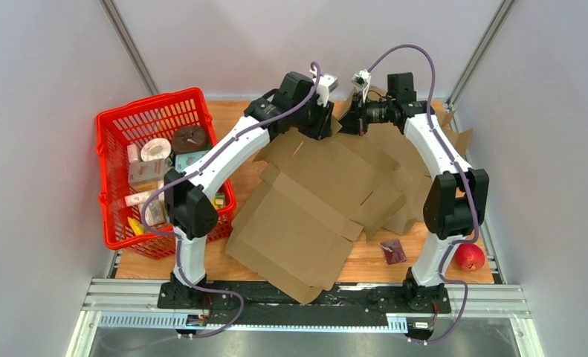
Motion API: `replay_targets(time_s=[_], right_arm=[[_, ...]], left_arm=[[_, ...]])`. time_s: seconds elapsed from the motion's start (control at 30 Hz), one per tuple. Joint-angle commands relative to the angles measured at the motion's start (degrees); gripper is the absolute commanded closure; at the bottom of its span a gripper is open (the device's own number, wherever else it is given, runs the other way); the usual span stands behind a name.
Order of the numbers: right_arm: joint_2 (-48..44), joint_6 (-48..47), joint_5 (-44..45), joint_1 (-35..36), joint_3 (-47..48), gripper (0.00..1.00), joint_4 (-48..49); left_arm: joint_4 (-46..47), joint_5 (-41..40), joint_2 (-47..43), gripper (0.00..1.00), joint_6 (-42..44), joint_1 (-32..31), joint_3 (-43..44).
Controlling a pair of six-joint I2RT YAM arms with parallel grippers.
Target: Fold the paper box
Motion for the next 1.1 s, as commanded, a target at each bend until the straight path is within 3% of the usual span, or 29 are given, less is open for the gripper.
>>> replay_targets(time_s=[0.0, 0.17, 0.3, 0.5, 0.57, 0.83, 0.9, 1.07], right_arm=[[-2.84, 1.08, -3.44, 0.11, 0.50, 1.00, 2.67], [-3.01, 1.08, -2.38, -0.60, 0.06, 1.00, 2.24], [-3.27, 1.17, -2.21, -0.60, 0.15, 1.00, 1.97], [-4.68, 0.99, -1.59, -0.78, -1.08, 1.00, 2.06], [-4.94, 0.82, -1.59, -0.69, -1.17, 1.00, 1.97], [-4.86, 0.55, -2.12, -1.13, -1.26, 1.00, 1.71], [-4.86, 0.29, -2.47, -1.48, -1.35, 1.00, 1.44], [-4.86, 0.20, -3.26, -2.27, -1.70, 1.00, 1.44]], left_arm=[[1.97, -3.95, -10.11, 0.58, 1.49, 0.14, -10.79], [6.98, -8.26, -28.19, 0.58, -1.31, 0.14, -30.86], [7.43, -10.79, -33.07, 0.63, -3.60, -0.39, -40.27], [2.79, -24.41, -27.72, 0.51, -0.01, -4.78, -37.59], [-0.12, -24.62, -23.33, 0.46, 1.49, -4.87, -34.59], [-4.70, -29.96, -15.77, 0.43, 7.28, -4.79, -28.34], [-5.76, -31.47, -15.32, 0.25, 7.47, -4.61, -28.16], [-4.70, -30.25, -17.69, 0.24, 7.73, -3.91, -30.79]])
